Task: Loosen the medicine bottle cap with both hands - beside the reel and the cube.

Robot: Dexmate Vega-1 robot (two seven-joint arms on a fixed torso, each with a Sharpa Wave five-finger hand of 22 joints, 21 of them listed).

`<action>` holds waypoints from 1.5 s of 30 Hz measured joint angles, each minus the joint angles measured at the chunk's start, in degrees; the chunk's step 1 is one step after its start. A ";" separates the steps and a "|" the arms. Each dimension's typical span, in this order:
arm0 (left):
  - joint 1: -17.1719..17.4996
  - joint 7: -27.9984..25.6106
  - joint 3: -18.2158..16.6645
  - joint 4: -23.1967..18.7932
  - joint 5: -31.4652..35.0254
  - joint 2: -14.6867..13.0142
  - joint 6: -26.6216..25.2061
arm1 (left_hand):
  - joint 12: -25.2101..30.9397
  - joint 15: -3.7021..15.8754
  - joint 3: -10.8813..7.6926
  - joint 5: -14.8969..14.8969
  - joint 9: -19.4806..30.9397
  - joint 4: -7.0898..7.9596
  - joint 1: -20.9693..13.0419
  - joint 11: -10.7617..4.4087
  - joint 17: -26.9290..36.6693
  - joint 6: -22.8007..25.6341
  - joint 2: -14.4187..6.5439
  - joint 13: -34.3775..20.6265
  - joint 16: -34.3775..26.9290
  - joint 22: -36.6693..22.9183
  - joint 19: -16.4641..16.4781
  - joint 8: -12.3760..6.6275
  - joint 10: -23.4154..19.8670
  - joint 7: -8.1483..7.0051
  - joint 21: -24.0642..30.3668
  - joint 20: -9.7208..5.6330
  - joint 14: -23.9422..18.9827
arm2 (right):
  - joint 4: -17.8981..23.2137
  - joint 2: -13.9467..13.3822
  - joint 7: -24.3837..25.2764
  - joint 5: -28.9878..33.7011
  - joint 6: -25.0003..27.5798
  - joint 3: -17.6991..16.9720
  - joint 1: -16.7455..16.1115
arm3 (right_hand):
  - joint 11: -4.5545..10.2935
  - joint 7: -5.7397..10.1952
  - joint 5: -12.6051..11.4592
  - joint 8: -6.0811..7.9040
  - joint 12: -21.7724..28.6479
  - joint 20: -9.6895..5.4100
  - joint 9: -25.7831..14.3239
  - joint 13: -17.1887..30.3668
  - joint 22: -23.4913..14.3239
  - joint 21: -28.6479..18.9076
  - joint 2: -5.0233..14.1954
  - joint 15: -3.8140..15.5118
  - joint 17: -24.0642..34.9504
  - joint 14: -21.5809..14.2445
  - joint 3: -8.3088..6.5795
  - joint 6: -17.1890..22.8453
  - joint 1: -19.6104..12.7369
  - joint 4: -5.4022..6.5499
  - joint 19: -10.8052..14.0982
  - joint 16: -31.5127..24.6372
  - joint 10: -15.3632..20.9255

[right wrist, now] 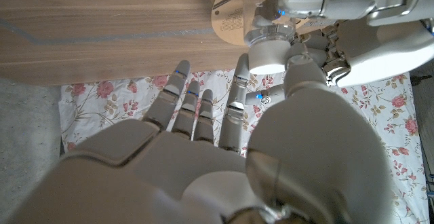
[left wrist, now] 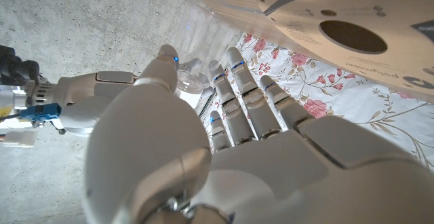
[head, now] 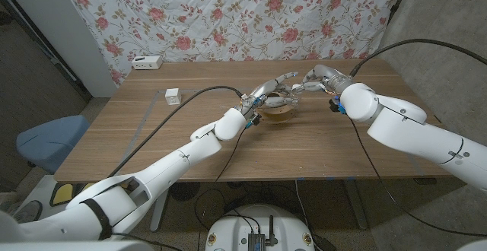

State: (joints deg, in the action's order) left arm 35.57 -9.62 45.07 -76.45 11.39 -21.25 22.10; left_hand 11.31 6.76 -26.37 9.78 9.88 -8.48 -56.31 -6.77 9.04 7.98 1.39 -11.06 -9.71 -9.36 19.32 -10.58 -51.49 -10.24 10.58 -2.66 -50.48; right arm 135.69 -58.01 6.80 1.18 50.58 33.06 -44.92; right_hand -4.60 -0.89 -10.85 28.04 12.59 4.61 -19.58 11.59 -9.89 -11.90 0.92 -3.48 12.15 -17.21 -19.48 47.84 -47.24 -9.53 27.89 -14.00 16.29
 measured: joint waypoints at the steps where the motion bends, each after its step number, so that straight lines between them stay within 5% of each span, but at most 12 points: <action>1: -0.02 0.00 0.03 0.10 0.00 0.06 0.00 | 0.00 0.00 0.00 0.00 0.00 0.00 0.00 0.00 0.00 0.00 0.00 0.00 0.00 0.00 0.00 0.00 0.00 0.00 0.00 0.00 0.00 | 0.01 0.00 0.04 -0.02 -0.01 -0.08 -0.08 | 0.00 0.00 0.00 0.00 0.00 0.00 0.06 0.00 0.00 0.00 0.01 0.09 0.00 -0.09 0.00 0.00 -0.01 0.00 0.00 0.00 0.00; 8: -0.44 0.09 0.20 0.84 0.06 0.32 0.00 | 0.00 0.00 0.00 -0.01 0.00 0.00 -0.03 0.02 0.00 0.00 -0.02 0.04 0.00 0.00 0.00 0.00 -0.02 0.00 0.00 0.00 0.00 | 0.04 0.02 0.76 -0.50 -0.35 -0.80 -0.68 | 0.21 0.00 0.01 -0.01 0.00 0.21 0.05 0.00 0.00 0.00 0.22 0.10 0.00 -0.10 0.00 0.00 -0.22 0.00 0.21 0.00 0.21; 12: -0.62 0.13 0.26 1.18 0.10 0.43 0.07 | 0.00 0.00 0.00 -0.01 0.00 0.00 -0.11 0.13 0.00 0.00 -0.08 0.03 0.00 0.00 0.00 0.00 -0.13 0.00 0.00 0.00 0.00 | 0.04 0.03 0.97 -0.66 -0.49 -1.08 -0.79 | 0.21 2.04 -0.03 0.17 0.00 0.21 -0.32 0.00 0.00 0.00 0.91 0.10 -0.01 -0.09 -0.15 2.05 -0.88 0.14 0.21 0.01 0.21; 15: -0.72 0.16 0.31 1.40 0.11 0.50 0.13 | -0.01 0.00 0.00 -0.01 0.00 -0.01 -0.12 0.13 0.00 0.00 -0.09 0.03 0.00 0.00 0.00 0.00 -0.14 0.00 0.00 0.00 0.00 | -0.01 0.03 1.04 -0.81 -0.54 -1.17 -0.79 | 0.21 2.11 -0.05 0.43 0.00 0.21 -0.04 0.00 0.00 0.00 0.94 0.10 -0.01 -0.09 -0.20 2.11 -0.88 0.21 0.21 0.01 0.21; 25: -1.19 0.18 0.39 2.08 0.01 0.73 0.71 | -0.12 0.00 0.01 -0.11 0.00 0.00 -0.13 0.14 0.00 0.00 -0.09 0.01 0.00 0.00 0.00 0.00 -0.15 0.00 0.00 0.00 0.00 | -0.41 -0.03 0.02 -1.61 -0.56 -1.04 0.07 | -1.04 0.46 -0.05 -2.08 -1.35 0.95 0.83 0.00 0.00 0.67 -1.28 -1.14 -0.01 1.17 1.07 -4.29 3.16 1.48 -0.97 0.74 -1.50; 45: -1.68 0.44 0.44 2.90 -0.26 0.66 1.74 | -0.02 0.00 0.09 -0.16 0.00 -0.06 -0.13 0.12 0.00 0.00 -0.08 -0.03 0.00 0.00 0.00 0.00 -0.13 0.00 0.00 0.00 0.01 | 0.37 -0.64 -1.49 -2.53 0.98 -0.25 1.77 | -2.16 -2.12 -0.05 -5.92 -1.60 1.26 1.82 0.00 0.03 0.89 -2.34 -2.22 -0.02 2.68 2.98 -11.37 8.16 2.90 -2.50 1.66 -4.04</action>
State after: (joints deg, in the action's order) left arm 33.89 -9.18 45.50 -73.55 11.14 -20.59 23.84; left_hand 11.29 6.75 -26.27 9.62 9.88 -8.54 -56.44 -6.65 9.04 7.97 1.31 -11.09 -9.71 -9.35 19.32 -10.58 -51.62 -10.24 10.58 -2.66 -50.47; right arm 136.06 -58.65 5.30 -1.35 51.56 32.81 -43.15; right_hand -6.76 -3.02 -10.90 22.12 10.99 5.87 -17.76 11.59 -9.85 -11.00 -1.42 -5.70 12.13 -14.53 -16.51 36.46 -39.08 -6.63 25.38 -12.34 12.25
